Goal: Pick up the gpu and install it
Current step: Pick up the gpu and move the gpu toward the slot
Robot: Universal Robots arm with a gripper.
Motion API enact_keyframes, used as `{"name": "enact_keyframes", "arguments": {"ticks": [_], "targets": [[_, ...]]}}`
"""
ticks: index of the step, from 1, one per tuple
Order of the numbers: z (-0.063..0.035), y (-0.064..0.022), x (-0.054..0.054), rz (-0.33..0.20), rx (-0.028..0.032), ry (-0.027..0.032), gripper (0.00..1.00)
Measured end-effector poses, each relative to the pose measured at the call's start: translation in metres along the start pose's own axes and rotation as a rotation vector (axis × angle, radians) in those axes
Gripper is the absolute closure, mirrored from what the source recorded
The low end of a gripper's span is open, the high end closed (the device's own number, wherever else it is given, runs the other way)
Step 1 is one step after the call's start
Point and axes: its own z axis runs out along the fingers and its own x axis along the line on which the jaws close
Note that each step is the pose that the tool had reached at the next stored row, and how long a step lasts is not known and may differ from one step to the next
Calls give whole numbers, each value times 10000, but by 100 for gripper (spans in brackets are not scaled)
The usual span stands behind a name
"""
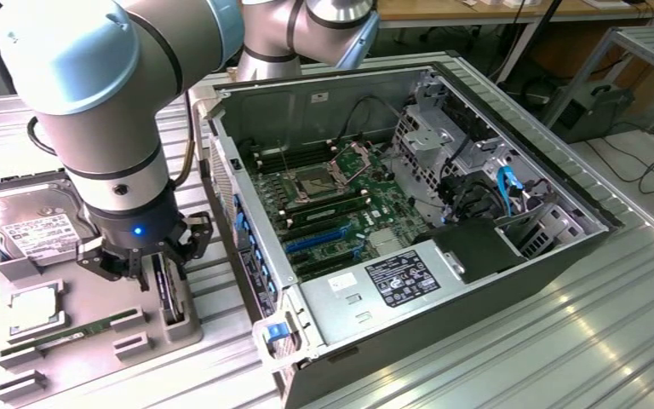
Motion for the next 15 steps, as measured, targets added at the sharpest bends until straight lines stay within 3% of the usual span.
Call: {"name": "enact_keyframes", "arguments": {"ticks": [3,4,7,8,11,13,15], "targets": [[0,0,-3,0,0,0,50],[0,0,-4,0,0,0,65],[0,0,-11,-1,0,-1,67],[1,0,-15,0,0,0,72],[-18,0,-16,0,-1,0,72],[-210,0,-19,0,-2,0,72],[-511,-1,-25,0,-3,-1,72]]}}
